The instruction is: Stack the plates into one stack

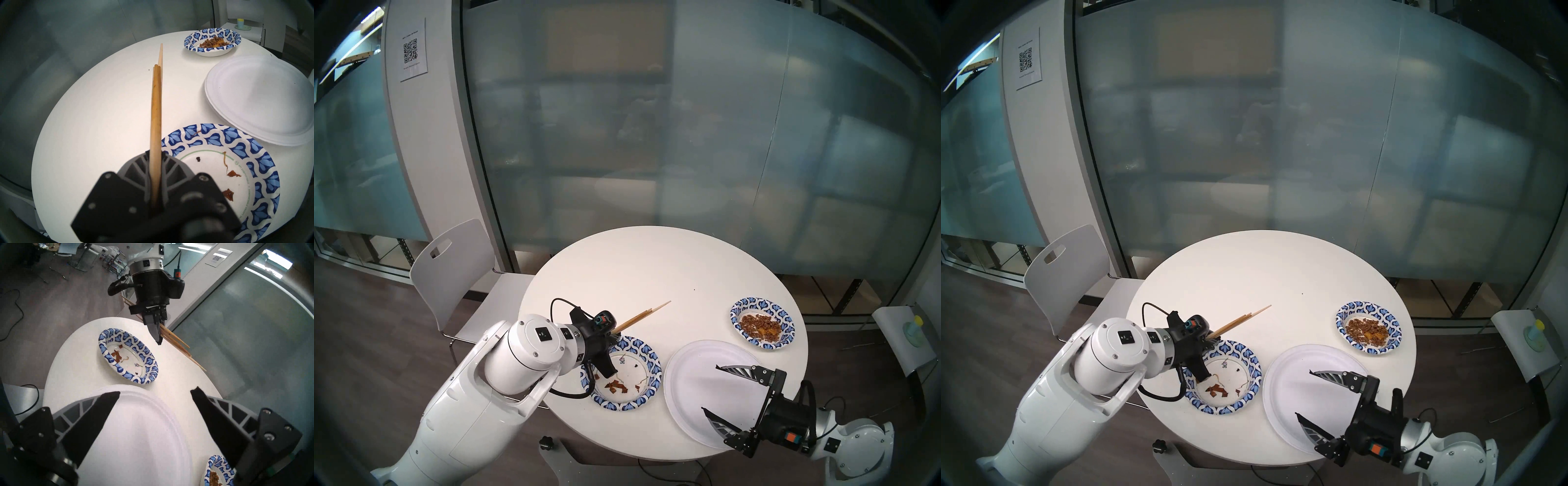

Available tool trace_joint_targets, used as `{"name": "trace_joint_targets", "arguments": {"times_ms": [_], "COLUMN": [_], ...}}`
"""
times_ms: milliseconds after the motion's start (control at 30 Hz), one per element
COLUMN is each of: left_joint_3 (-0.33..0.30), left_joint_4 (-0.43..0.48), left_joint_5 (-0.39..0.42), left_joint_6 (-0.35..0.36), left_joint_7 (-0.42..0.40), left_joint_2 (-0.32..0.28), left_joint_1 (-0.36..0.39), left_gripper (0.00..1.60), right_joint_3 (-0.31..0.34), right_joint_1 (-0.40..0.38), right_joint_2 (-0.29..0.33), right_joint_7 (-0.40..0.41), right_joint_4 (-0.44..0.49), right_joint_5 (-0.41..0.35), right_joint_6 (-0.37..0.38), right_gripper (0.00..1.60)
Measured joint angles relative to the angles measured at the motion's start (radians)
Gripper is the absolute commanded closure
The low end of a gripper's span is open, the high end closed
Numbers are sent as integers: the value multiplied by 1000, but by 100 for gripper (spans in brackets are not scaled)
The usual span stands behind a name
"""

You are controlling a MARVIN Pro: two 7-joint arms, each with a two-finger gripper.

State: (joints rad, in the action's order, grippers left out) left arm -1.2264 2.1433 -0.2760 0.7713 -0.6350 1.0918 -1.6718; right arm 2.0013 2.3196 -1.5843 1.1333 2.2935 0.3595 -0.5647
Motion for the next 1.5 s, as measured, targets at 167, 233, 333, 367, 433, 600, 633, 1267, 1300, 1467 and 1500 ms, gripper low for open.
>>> {"name": "trace_joint_targets", "arguments": {"times_ms": [167, 233, 333, 367, 433, 600, 633, 1267, 1300, 1467, 1500], "left_joint_3": [-37, -51, -70, -75, -87, -111, -118, -175, -176, -184, -185], "left_joint_4": [7, 8, 9, 9, 9, 6, 6, -11, -11, -15, -16], "left_joint_5": [16, 23, 31, 33, 38, 47, 50, 77, 79, 85, 86], "left_joint_6": [-9, -13, -20, -22, -28, -39, -42, -83, -84, -92, -94], "left_joint_7": [-14, -18, -24, -25, -28, -33, -33, -30, -30, -30, -29], "left_joint_2": [-14, -20, -27, -28, -32, -39, -40, -52, -53, -54, -54], "left_joint_1": [-14, -22, -33, -36, -44, -59, -63, -97, -98, -101, -101], "left_gripper": [160, 160, 160, 160, 160, 160, 160, 160, 160, 160, 160], "right_joint_3": [-66, -92, -124, -133, -157, -213, -228, -371, -376, -398, -401], "right_joint_1": [-57, -81, -113, -122, -144, -199, -215, -399, -406, -435, -440], "right_joint_2": [40, 56, 76, 82, 95, 122, 129, 171, 171, 170, 169], "right_joint_7": [37, 51, 67, 70, 78, 89, 89, 186, 191, 221, 226], "right_joint_4": [-28, -42, -64, -71, -88, -131, -144, -236, -236, -236, -236], "right_joint_5": [36, 49, 67, 72, 83, 107, 113, 157, 159, 172, 173], "right_joint_6": [40, 55, 73, 78, 90, 116, 123, 229, 236, 275, 281], "right_gripper": [0, 3, 1, 1, 1, 3, 3, 6, 6, 7, 8]}}
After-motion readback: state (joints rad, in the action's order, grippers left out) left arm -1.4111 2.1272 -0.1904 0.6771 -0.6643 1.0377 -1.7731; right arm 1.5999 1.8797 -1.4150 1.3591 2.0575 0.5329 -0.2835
